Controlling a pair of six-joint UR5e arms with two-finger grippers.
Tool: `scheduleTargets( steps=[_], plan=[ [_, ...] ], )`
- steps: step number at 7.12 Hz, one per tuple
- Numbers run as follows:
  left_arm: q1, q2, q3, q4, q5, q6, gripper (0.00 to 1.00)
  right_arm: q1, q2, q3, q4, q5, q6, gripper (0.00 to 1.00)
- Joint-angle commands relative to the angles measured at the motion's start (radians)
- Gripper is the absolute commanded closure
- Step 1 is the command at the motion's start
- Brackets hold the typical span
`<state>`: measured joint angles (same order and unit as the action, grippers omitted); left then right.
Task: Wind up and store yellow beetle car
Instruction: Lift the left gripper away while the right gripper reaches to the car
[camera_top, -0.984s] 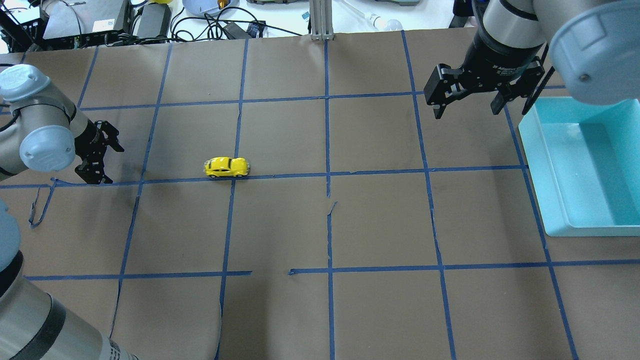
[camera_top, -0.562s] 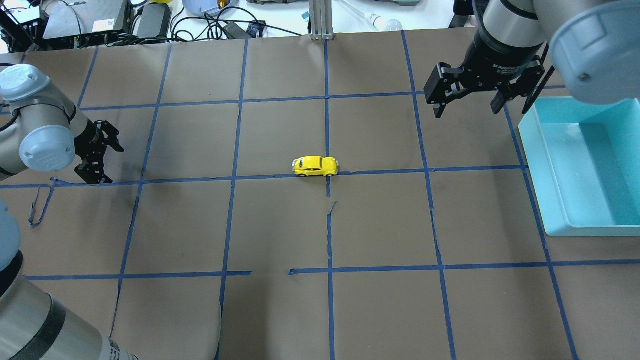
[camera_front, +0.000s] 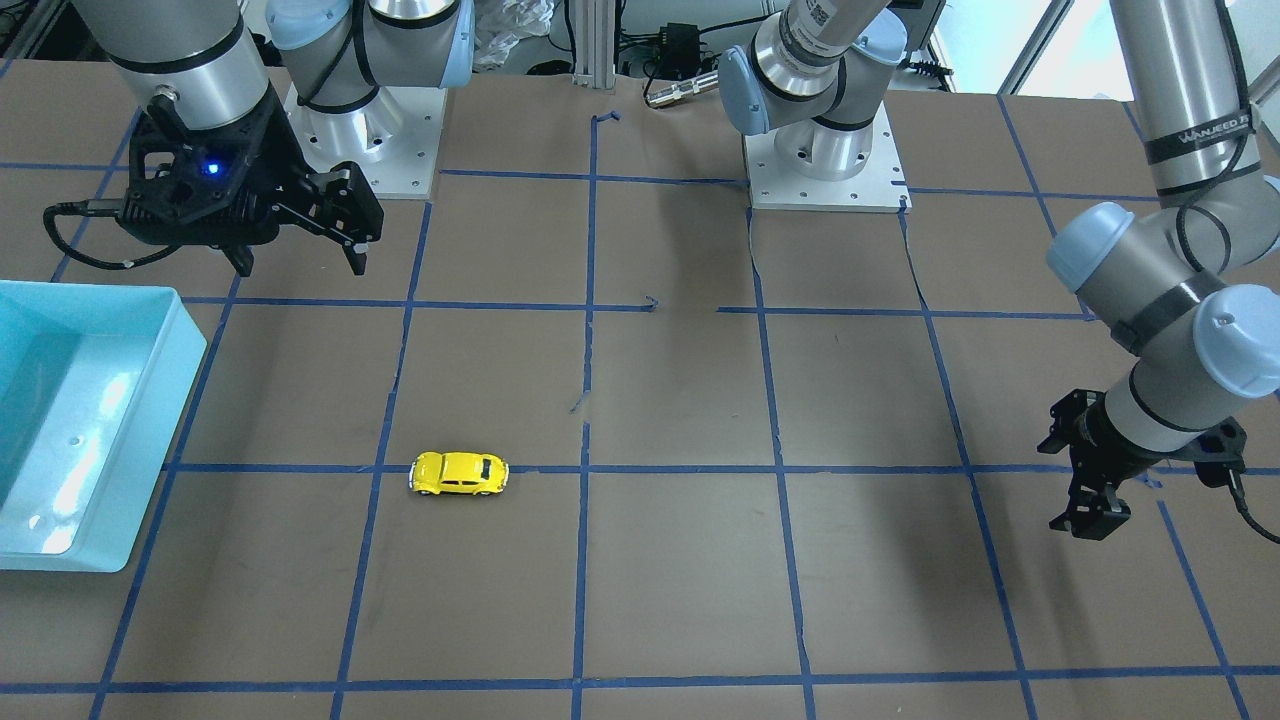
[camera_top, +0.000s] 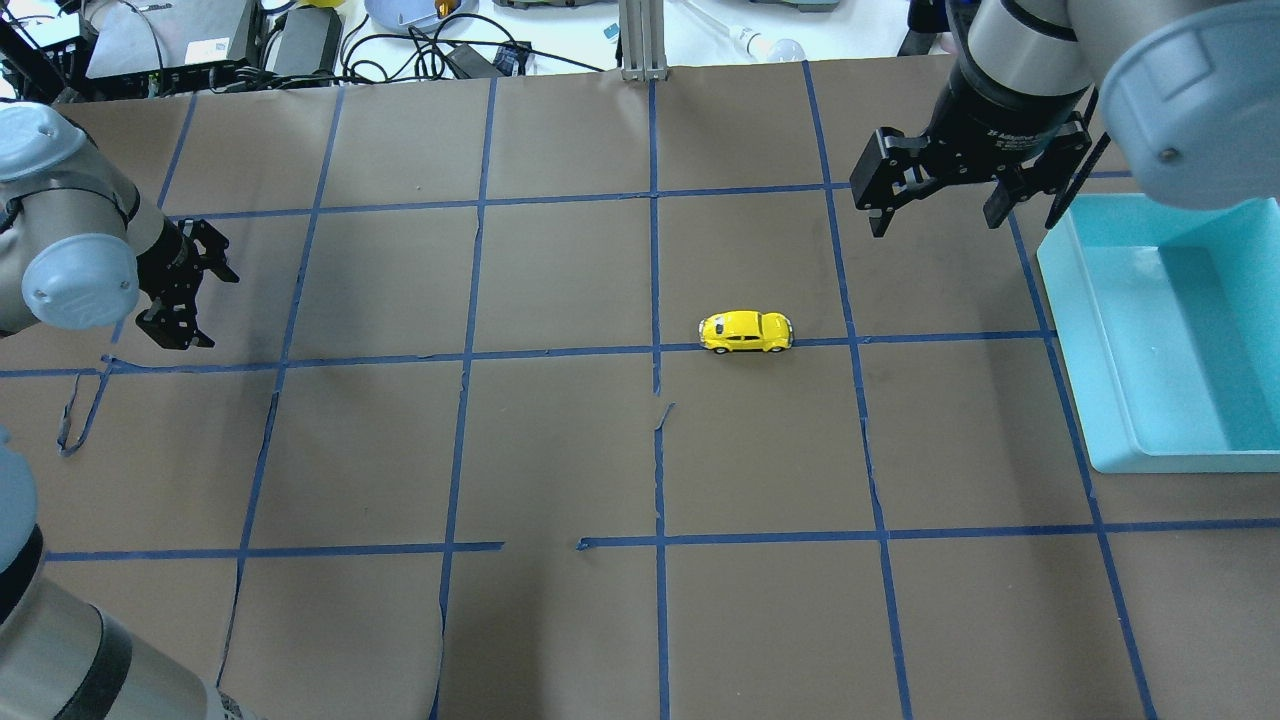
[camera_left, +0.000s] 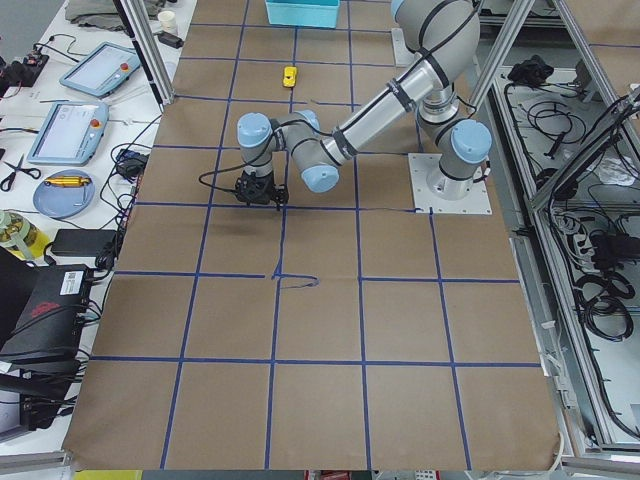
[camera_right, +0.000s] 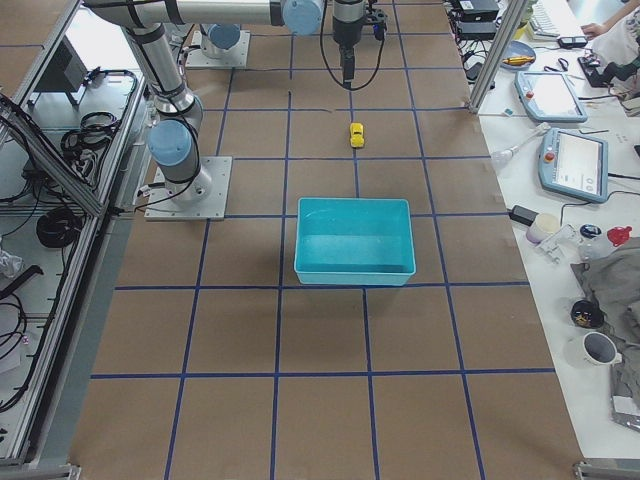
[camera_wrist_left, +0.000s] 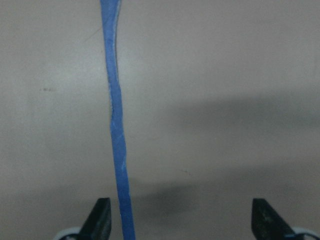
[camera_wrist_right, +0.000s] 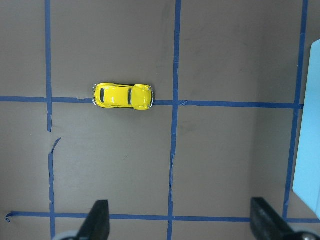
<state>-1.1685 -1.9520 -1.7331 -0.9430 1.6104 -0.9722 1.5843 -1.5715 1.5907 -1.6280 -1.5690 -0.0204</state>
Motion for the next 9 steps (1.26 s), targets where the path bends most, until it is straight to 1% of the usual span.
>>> scheduleTargets(
  steps=[1,2,3,4,5,6,7,8,9],
  plan=[
    [-0.124,0.115,0.03,-0.083,-0.001,0.021,0.0,-0.003,0.004,0.0,-0.003,0.001,0.005,0.0],
    [-0.172,0.158,0.058,-0.132,-0.006,0.056,0.0,-0.007,0.028,0.0,-0.001,0.001,0.001,0.0],
    [-0.218,0.198,0.084,-0.192,-0.013,0.154,0.0,-0.009,0.056,0.002,-0.004,0.018,-0.012,0.0],
    [-0.264,0.231,0.105,-0.244,-0.01,0.244,0.0,0.003,0.105,-0.003,-0.063,0.017,-0.05,0.0],
    [-0.304,0.254,0.112,-0.278,-0.01,0.344,0.0,0.005,0.117,0.0,-0.122,0.017,-0.2,0.0],
    [-0.341,0.271,0.113,-0.299,-0.012,0.395,0.0,0.009,0.131,0.002,-0.127,0.018,-0.316,0.0],
    [-0.376,0.289,0.121,-0.374,-0.015,0.446,0.0,0.017,0.151,0.011,-0.134,0.017,-0.449,0.0],
    [-0.404,0.295,0.133,-0.452,-0.015,0.511,0.0,0.026,0.171,0.031,-0.197,0.017,-0.549,0.0],
    [-0.411,0.324,0.136,-0.491,-0.01,0.626,0.0,0.029,0.188,0.063,-0.257,0.017,-0.688,0.0]
  ],
)
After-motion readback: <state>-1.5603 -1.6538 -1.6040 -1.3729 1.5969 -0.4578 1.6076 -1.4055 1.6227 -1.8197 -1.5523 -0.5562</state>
